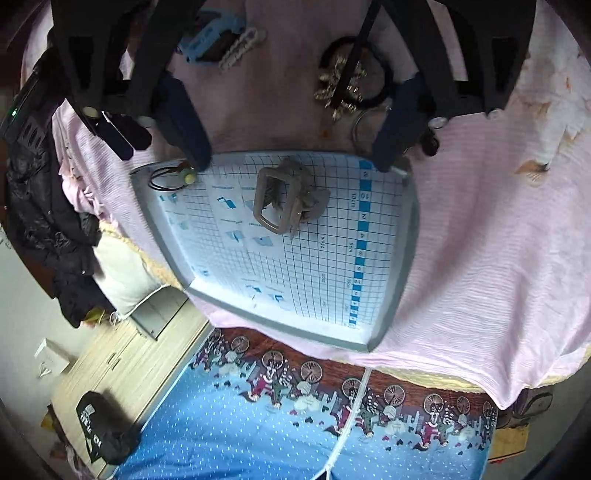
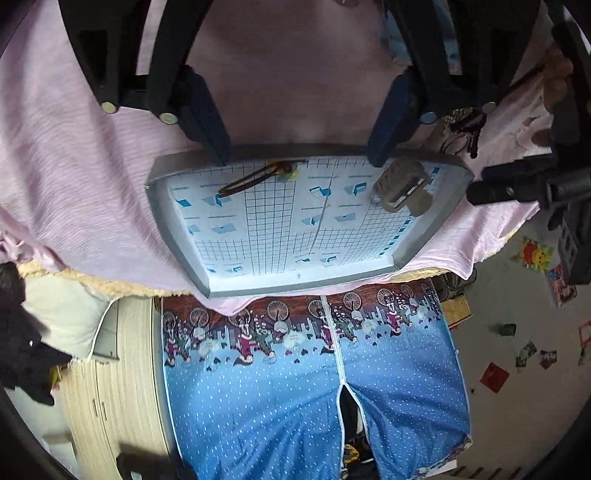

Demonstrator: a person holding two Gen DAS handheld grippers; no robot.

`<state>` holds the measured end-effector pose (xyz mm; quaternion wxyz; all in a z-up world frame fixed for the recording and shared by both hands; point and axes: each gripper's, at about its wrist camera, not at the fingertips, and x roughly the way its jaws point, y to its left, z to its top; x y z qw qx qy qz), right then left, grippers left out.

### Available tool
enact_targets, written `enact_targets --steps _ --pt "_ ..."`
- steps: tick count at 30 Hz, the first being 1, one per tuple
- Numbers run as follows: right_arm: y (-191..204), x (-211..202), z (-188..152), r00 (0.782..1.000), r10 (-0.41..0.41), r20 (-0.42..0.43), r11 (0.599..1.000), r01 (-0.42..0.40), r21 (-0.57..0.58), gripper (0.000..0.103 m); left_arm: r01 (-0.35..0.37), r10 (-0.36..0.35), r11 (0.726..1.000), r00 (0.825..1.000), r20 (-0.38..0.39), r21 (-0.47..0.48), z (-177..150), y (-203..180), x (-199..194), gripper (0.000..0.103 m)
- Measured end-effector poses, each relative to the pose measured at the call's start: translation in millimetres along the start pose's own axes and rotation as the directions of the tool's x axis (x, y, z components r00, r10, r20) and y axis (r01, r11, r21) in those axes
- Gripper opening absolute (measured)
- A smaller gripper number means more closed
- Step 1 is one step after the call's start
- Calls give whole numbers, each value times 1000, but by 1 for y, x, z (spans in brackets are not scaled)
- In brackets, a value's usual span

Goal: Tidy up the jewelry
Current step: 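Carry the buckle into the tray with the left tool while the right tool drops the cord there, then open both tools and withdraw them from the tray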

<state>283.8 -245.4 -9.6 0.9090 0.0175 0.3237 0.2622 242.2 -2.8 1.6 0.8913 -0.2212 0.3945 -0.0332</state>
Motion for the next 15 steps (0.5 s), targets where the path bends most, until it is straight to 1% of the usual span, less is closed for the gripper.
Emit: enact_targets --steps 1,2,3,5,8,10,13,15 --pt "4 -7 -2 1000 -5 12 1000 5 -16 84 -4 4 1000 1000 25 1 -3 0 -10 99" --pt "7 -13 -2 1000 -11 25 999 11 -31 93 -12 12 1000 998 54 7 -6 1 -21 100" --pt "12 -20 -2 999 -18 44 999 20 -46 99 -19 18 1000 996 89 17 -12 1 -33 100" --pt "21 -37 -3 996 -19 91 998 24 -56 102 -31 25 999 989 145 38 -21 -1 -50 101" --pt "34 -57 -6 991 -21 130 998 28 -48 103 -61 46 996 978 201 68 -36 -1 -75 101" --pt "43 -68 -9 988 -35 148 997 44 -57 103 -62 40 994 970 238 87 -47 2 -92 101" --pt "60 -85 -17 984 -54 167 994 69 -87 103 -93 60 992 947 317 91 -63 9 -117 101" --pt "68 -96 -24 982 -67 178 991 86 -101 103 -106 69 991 934 350 87 -74 14 -128 101"
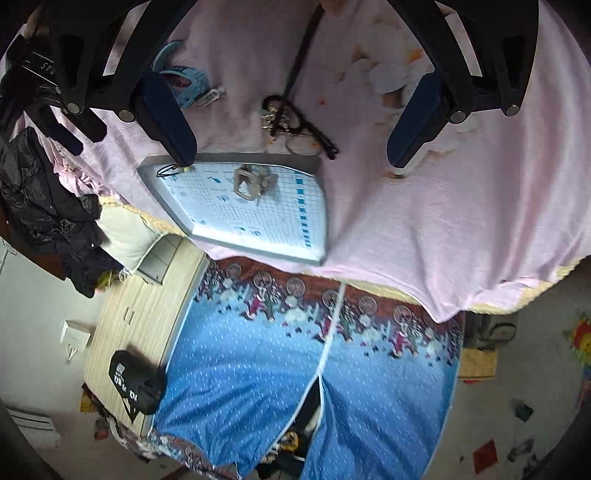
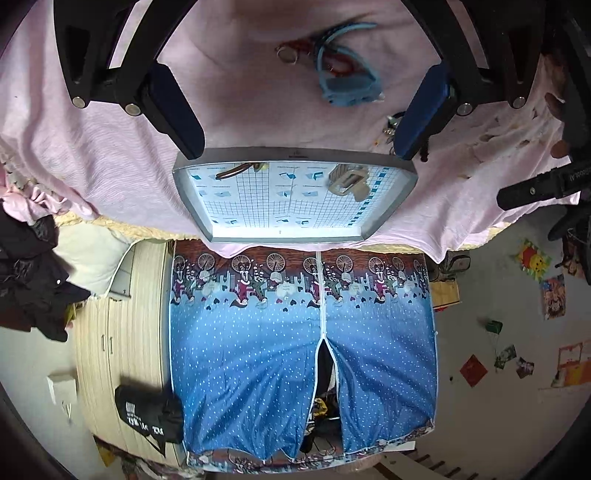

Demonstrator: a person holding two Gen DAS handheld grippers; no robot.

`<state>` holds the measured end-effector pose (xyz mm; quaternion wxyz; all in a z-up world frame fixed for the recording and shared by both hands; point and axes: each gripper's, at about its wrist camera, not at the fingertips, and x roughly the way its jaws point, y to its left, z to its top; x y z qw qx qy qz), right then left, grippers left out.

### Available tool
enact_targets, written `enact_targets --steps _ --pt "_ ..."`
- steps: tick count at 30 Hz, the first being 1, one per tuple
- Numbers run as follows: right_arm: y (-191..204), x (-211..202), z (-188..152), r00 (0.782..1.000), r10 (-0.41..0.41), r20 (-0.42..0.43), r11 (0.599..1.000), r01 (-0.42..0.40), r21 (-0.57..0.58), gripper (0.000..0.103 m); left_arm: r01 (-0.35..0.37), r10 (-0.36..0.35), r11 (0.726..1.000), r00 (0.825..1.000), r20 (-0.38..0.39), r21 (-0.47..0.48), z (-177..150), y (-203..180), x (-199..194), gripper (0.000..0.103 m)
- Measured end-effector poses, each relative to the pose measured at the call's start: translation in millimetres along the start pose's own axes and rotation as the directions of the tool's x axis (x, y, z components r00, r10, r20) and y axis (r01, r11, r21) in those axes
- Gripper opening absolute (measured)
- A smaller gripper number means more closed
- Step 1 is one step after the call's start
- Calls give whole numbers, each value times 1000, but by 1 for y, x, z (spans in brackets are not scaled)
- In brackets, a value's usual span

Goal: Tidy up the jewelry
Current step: 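Open both tools and withdraw them from the tray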

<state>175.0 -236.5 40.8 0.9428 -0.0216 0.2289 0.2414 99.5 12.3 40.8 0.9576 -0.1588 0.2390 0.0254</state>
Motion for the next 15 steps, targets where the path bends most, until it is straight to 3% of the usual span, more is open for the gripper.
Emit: enact_targets --steps 5,9,15 --pt "13 -30 -14 999 -32 -10 999 32 10 103 -30 30 999 1000 -8 18 -22 8 -21 101" --pt "15 -42 -27 998 -33 -50 998 36 50 103 11 -6 999 996 -93 48 -41 7 -23 101" --pt "20 -43 -46 990 -40 -136 997 49 66 103 22 -13 999 974 -226 37 -61 14 -14 101"
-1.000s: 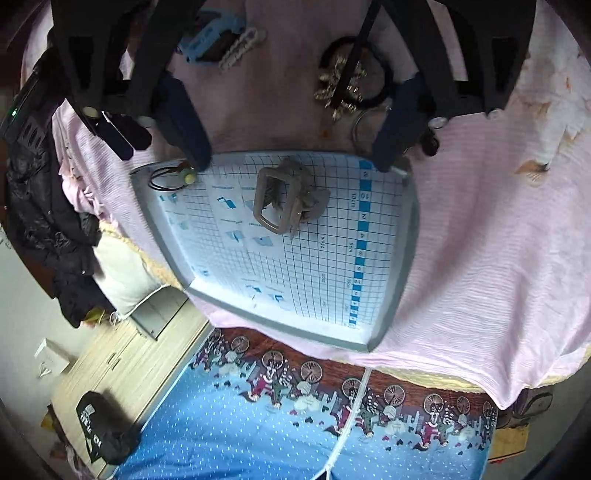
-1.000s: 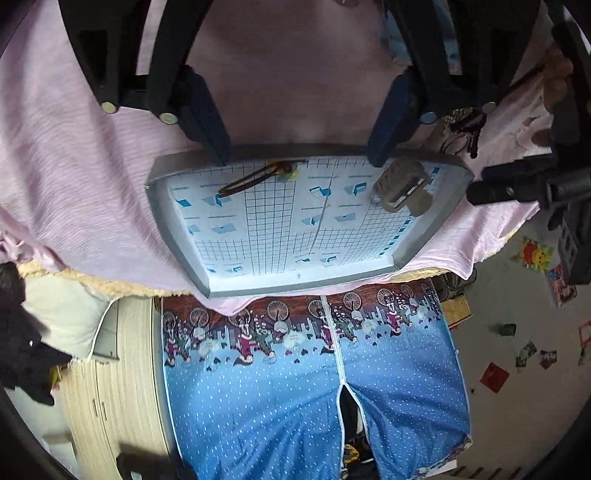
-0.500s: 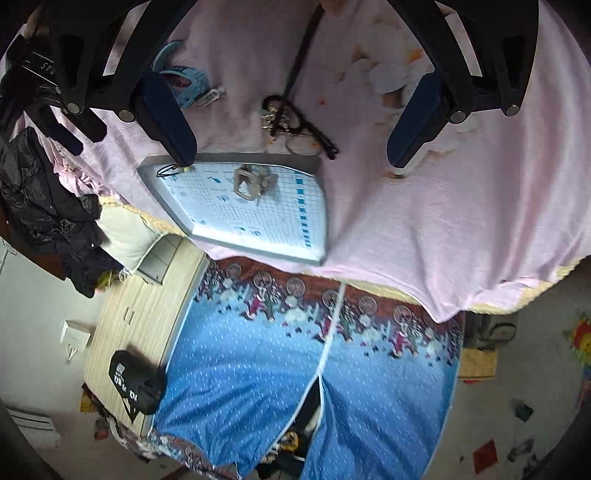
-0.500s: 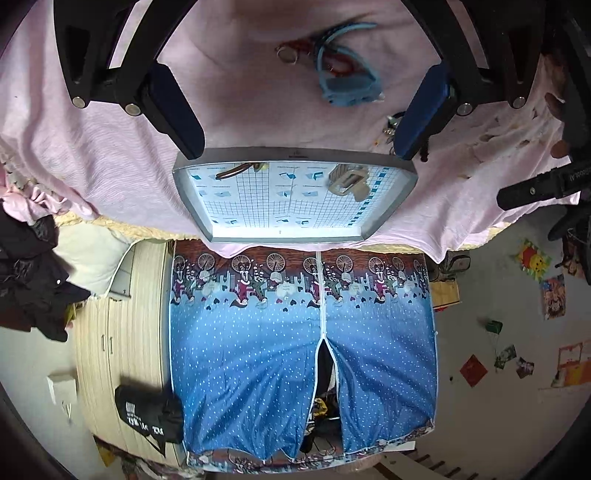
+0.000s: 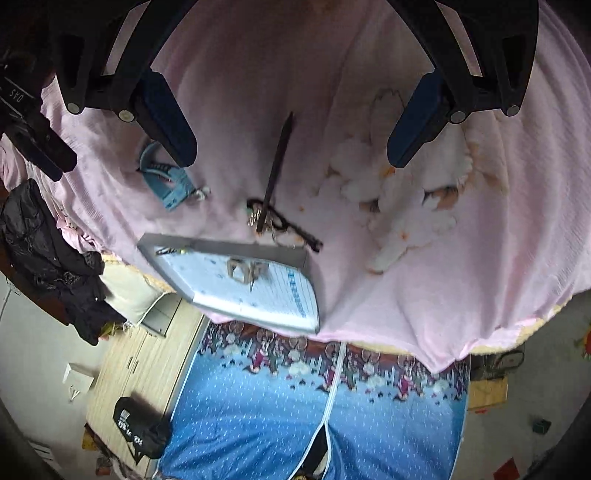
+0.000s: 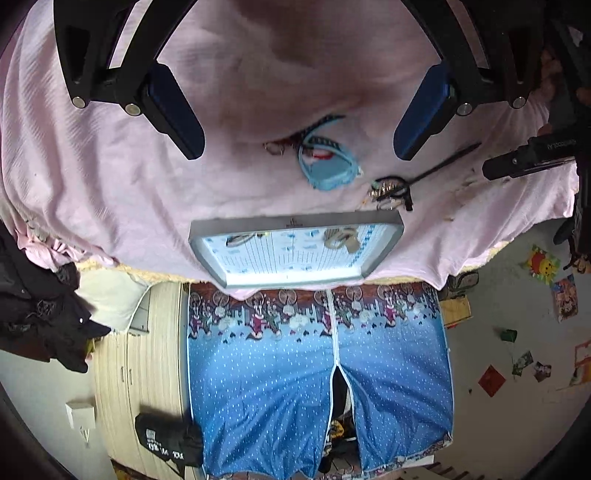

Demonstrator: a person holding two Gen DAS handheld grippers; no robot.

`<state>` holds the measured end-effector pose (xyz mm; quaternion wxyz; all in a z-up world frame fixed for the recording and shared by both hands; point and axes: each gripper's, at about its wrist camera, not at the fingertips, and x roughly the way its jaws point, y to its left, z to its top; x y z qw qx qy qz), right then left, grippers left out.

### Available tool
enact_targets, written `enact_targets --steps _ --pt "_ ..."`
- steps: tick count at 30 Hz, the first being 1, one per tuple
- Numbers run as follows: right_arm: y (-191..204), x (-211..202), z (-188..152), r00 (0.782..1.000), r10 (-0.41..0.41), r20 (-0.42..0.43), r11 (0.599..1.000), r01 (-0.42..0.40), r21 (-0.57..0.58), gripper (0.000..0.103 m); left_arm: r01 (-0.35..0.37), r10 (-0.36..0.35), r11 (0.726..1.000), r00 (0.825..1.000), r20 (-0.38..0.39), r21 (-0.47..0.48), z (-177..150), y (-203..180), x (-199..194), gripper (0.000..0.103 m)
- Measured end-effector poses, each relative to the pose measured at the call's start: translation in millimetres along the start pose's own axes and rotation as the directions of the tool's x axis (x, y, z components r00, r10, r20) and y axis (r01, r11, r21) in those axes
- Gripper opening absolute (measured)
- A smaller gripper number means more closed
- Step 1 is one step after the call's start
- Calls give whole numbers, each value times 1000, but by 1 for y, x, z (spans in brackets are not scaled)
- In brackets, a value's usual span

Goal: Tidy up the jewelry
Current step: 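Open both tools and withdraw them from the tray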

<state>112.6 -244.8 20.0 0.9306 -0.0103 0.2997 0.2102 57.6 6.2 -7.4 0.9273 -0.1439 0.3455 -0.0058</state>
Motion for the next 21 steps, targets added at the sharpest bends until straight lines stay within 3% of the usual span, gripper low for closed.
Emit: enact_targets --steps 7,21 --pt "6 22 -12 993 22 -115 1000 -22 -2 103 -7 3 999 997 -74 -47 -4 7 6 101" --pt "-4 42 -12 980 50 -193 998 -43 42 103 -79 86 993 993 -78 84 -2 -2 11 101"
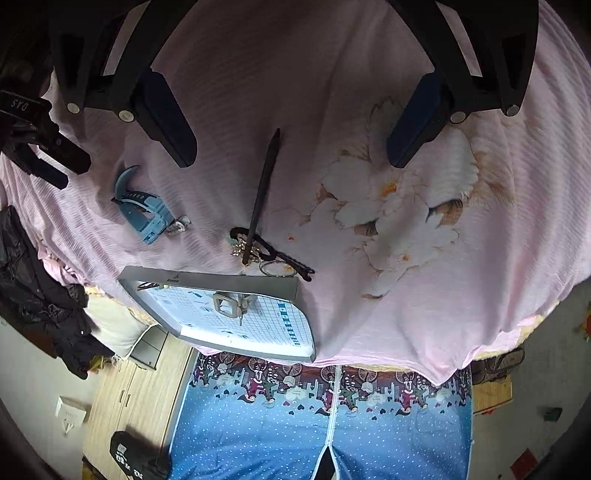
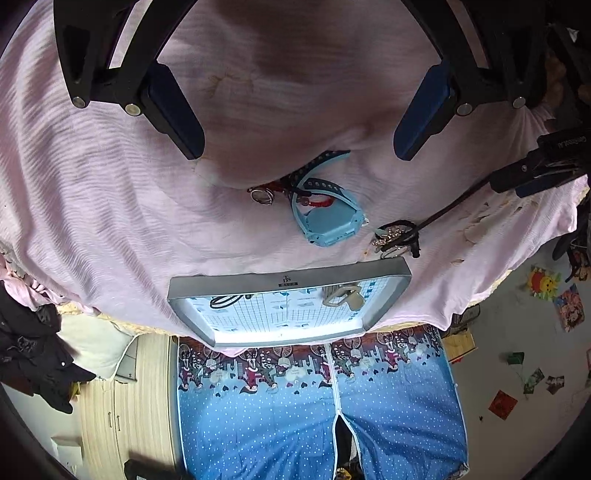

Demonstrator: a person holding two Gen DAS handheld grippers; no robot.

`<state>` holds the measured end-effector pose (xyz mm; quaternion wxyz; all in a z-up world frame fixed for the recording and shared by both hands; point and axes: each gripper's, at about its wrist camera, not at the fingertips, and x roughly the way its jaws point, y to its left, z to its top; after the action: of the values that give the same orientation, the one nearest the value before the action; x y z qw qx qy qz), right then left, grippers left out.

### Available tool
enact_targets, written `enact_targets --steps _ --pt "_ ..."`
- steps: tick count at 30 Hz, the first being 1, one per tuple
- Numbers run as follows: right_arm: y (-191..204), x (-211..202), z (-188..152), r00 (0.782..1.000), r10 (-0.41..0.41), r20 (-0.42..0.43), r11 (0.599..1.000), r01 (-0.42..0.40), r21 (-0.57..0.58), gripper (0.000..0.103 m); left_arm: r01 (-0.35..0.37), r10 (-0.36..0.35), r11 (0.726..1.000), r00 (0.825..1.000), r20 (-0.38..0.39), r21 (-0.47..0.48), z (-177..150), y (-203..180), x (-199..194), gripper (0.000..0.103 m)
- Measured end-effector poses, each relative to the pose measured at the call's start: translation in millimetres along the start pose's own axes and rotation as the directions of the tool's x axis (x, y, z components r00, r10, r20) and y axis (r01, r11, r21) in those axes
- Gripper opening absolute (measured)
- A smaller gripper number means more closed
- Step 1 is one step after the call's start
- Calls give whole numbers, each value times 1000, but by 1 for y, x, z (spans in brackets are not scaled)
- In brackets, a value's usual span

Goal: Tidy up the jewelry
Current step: 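Grasp the black gold-flower hairpin with the left tool while the right tool grasps the blue watch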

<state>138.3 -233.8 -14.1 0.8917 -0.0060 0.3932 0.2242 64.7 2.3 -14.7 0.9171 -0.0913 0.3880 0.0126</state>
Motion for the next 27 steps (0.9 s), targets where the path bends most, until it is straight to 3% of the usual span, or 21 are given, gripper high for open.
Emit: enact_targets --steps 8,11,15,18,22,27 --pt "-8 29 24 997 71 -33 997 -72 -37 103 89 -79 983 994 -72 161 28 1 21 99" --pt "-7 46 33 995 87 -43 992 -90 -86 95 121 -103 978 988 -112 173 41 5 34 88" --pt "-4 60 38 989 133 -60 984 -139 -115 87 152 -124 974 978 -170 166 56 7 53 59" --pt "-1 64 38 987 147 -65 976 -155 -150 80 173 -136 966 972 -191 193 61 2 60 51" --pt "0 70 41 985 159 -64 968 -169 -187 78 207 -160 955 963 -217 212 64 -10 67 30" --pt "-8 78 46 976 204 -82 960 -216 -179 72 200 -130 944 956 -262 264 68 -29 80 21"
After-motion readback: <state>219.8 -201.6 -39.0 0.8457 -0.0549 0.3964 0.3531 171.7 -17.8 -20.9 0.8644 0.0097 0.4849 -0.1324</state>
